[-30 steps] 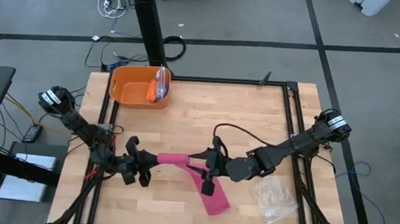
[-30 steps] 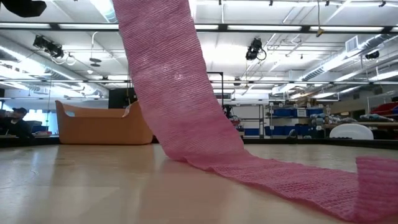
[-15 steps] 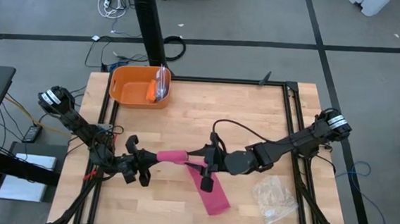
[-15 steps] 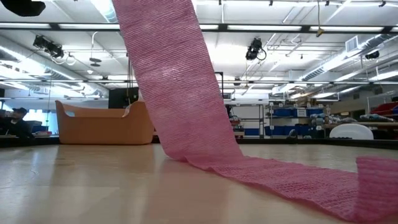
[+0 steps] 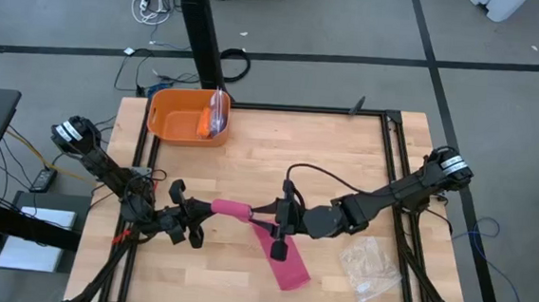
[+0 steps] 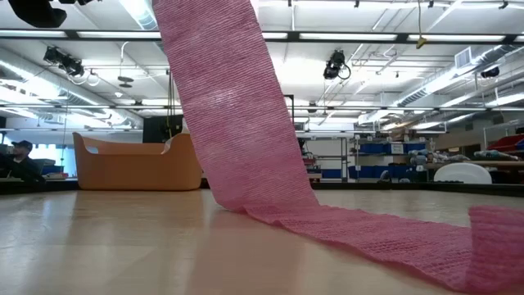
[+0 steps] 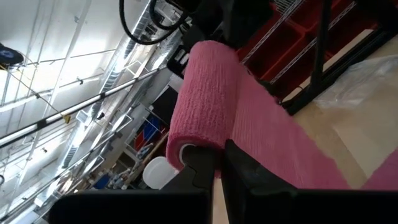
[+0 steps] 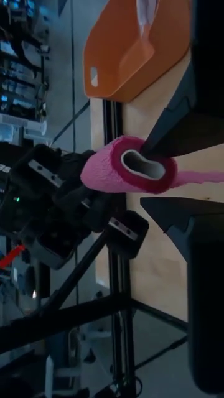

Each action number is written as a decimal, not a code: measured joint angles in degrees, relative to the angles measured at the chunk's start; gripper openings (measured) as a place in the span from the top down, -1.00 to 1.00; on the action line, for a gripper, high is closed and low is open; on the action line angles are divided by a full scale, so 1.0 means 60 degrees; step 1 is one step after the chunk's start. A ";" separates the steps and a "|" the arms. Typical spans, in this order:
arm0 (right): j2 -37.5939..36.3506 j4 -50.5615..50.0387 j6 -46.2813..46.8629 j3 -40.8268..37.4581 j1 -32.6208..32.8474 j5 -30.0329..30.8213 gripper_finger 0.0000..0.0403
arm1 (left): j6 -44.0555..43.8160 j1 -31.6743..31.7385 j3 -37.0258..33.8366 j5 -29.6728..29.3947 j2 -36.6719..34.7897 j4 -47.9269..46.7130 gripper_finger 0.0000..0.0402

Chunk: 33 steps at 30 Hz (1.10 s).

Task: Roll bandage
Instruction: Roll the pink bandage

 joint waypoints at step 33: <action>-0.0044 0.0363 0.0243 0.0000 -0.0470 -0.0375 0.30 | 0.0026 -0.0018 0.0002 -0.0210 0.0000 0.0018 0.93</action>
